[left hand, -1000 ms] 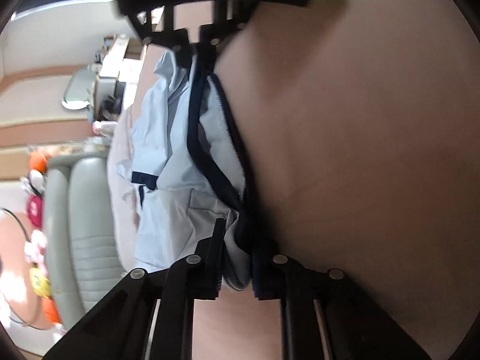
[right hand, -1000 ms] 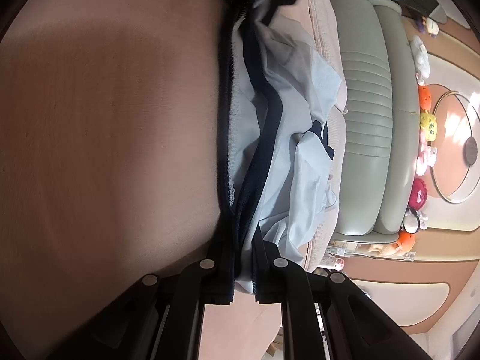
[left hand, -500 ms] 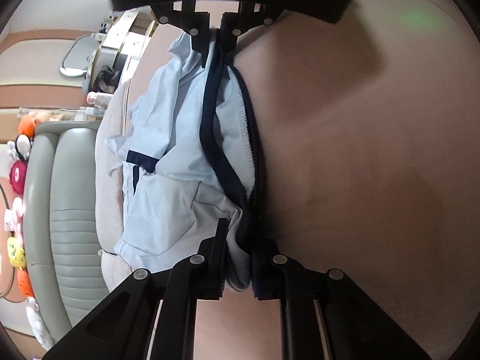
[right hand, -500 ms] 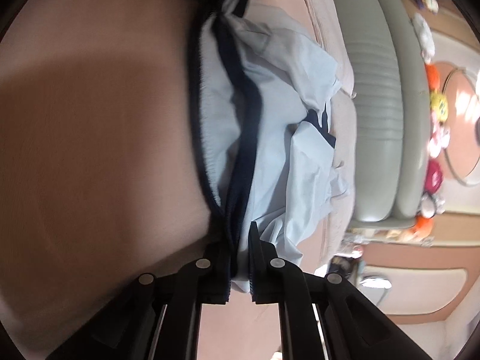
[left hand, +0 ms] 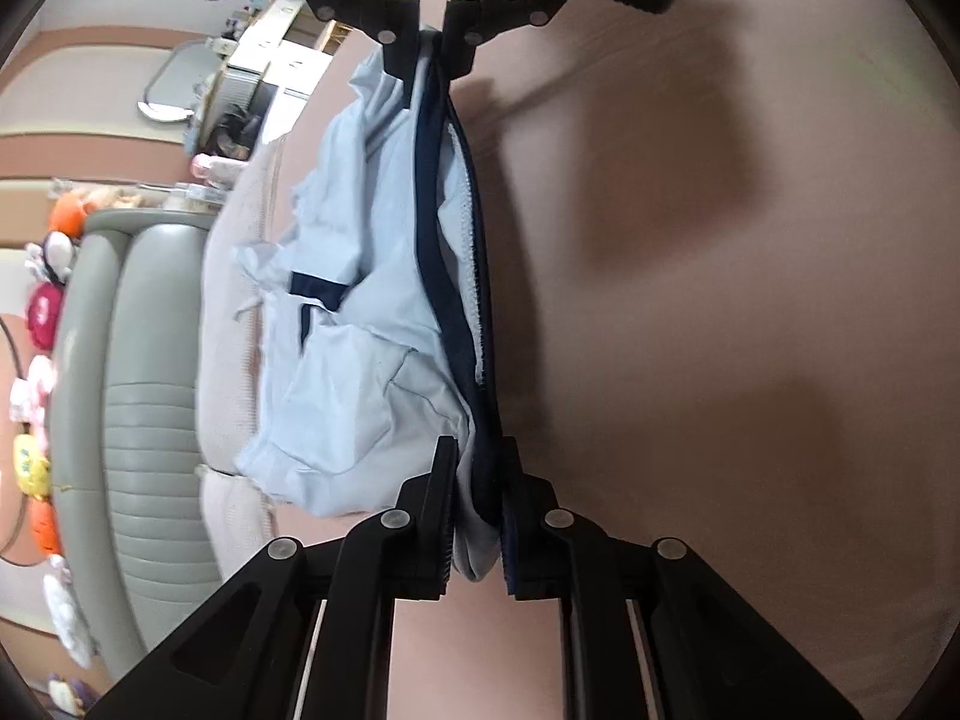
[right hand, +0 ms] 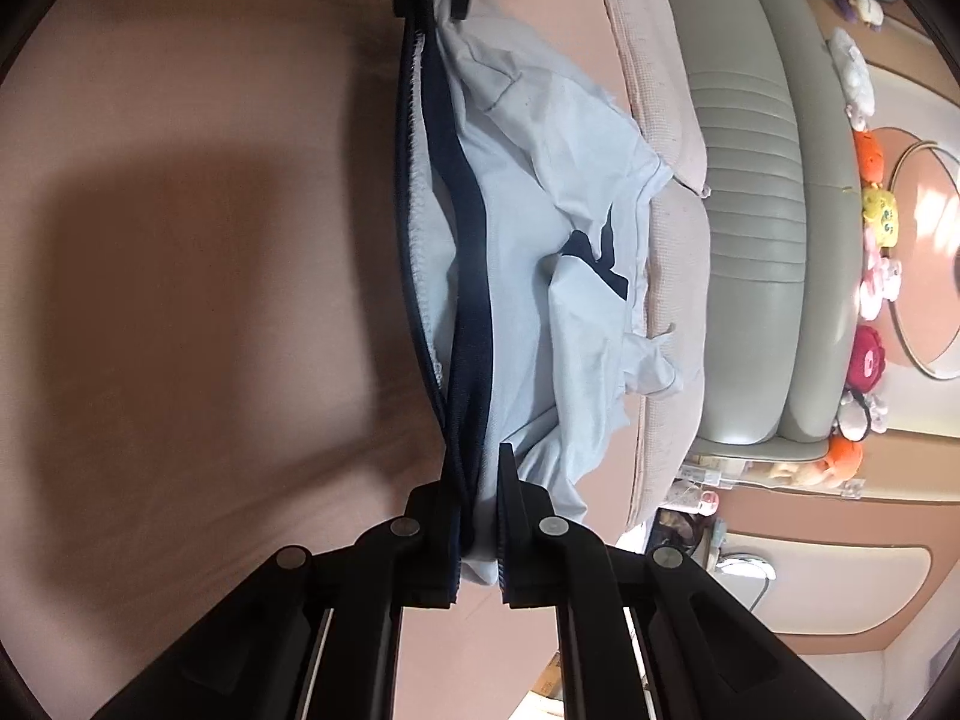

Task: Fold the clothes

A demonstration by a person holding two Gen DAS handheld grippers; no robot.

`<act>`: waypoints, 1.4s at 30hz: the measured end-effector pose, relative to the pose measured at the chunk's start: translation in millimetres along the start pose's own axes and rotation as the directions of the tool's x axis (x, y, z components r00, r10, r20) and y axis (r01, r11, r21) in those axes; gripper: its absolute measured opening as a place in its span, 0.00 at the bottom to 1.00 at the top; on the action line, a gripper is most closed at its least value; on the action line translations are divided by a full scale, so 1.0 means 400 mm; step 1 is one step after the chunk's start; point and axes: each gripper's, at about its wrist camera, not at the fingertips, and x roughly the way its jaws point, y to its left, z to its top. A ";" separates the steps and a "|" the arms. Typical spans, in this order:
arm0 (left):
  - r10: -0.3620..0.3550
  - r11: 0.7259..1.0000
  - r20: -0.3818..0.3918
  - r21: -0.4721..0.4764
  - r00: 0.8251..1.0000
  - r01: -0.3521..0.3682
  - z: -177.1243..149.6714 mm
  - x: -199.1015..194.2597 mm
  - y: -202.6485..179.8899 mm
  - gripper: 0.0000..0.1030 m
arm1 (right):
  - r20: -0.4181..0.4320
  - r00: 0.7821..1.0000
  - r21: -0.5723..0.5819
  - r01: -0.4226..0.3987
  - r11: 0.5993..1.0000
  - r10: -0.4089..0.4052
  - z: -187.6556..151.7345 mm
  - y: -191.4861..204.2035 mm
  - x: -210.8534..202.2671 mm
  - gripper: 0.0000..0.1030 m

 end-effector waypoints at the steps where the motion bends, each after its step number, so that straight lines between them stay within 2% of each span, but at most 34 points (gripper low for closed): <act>1: -0.006 1.000 0.000 -0.002 1.000 0.006 0.000 -0.005 -0.004 0.10 | 0.001 1.000 -0.001 -0.006 1.000 0.006 0.000 0.000 -0.009 0.07; 6: -0.052 0.999 -0.008 -0.009 0.999 0.052 0.005 -0.030 -0.041 0.10 | 0.004 1.000 -0.043 -0.016 0.999 0.016 -0.008 0.018 -0.037 0.07; 11: -0.071 0.998 -0.009 -0.004 0.997 0.071 0.004 -0.059 -0.068 0.10 | 0.007 1.000 -0.079 -0.020 0.997 0.021 -0.019 0.051 -0.067 0.07; 20: -0.093 0.996 -0.017 -0.009 0.996 0.093 0.008 -0.093 -0.098 0.10 | 0.003 1.000 -0.106 -0.019 0.994 0.019 -0.036 0.055 -0.101 0.07; 28: -0.142 0.989 -0.001 0.033 0.990 0.142 0.022 -0.144 -0.152 0.10 | 0.003 0.999 -0.130 -0.049 0.990 0.050 -0.074 0.079 -0.155 0.07; 38: -0.146 0.987 0.005 -0.071 0.989 0.146 0.010 -0.209 -0.060 0.10 | 0.037 0.999 -0.128 -0.002 0.992 0.007 -0.091 0.008 -0.189 0.07; 42: -0.086 0.991 0.006 -0.100 0.996 0.086 0.006 -0.224 -0.020 0.10 | 0.070 0.993 -0.153 0.101 0.983 -0.091 -0.096 -0.024 -0.189 0.07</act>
